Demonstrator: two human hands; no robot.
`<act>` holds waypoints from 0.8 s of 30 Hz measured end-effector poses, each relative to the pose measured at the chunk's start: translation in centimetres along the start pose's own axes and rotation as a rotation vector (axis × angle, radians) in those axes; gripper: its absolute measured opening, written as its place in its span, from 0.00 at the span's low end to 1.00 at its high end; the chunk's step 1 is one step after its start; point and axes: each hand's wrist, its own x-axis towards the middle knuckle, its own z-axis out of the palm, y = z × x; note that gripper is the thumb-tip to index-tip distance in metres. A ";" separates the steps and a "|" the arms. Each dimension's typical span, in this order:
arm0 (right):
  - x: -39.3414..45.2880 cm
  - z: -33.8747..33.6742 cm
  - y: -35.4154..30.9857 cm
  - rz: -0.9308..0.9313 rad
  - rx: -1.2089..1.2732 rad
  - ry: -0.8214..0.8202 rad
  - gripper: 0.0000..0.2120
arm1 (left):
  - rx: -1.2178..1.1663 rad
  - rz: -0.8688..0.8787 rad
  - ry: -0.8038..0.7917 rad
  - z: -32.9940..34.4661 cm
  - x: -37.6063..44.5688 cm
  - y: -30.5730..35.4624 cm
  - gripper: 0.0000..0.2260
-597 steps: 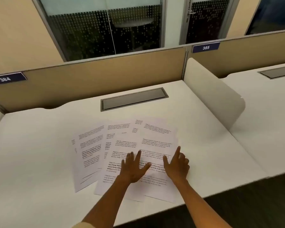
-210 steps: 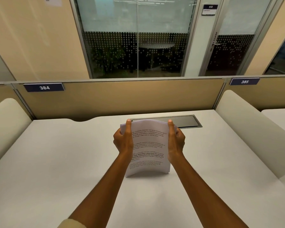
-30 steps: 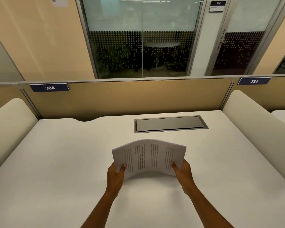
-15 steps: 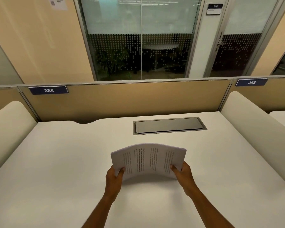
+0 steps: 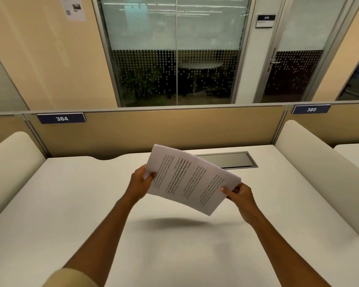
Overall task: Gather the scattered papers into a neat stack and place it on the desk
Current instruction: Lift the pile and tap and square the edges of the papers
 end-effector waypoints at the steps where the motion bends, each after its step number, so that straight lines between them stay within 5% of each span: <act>1: 0.2 -0.3 -0.2 -0.010 -0.030 -0.004 0.17 | 0.039 0.016 -0.009 -0.4 0.7 0.8 0.08; 12: 0.8 -0.1 -1.3 -0.108 -0.587 -0.029 0.08 | 0.506 0.267 -0.232 -1.4 4.7 8.1 0.06; 24: 0.4 4.2 -5.3 -0.256 -0.386 -0.101 0.08 | 0.744 0.355 -0.217 1.7 3.9 10.8 0.06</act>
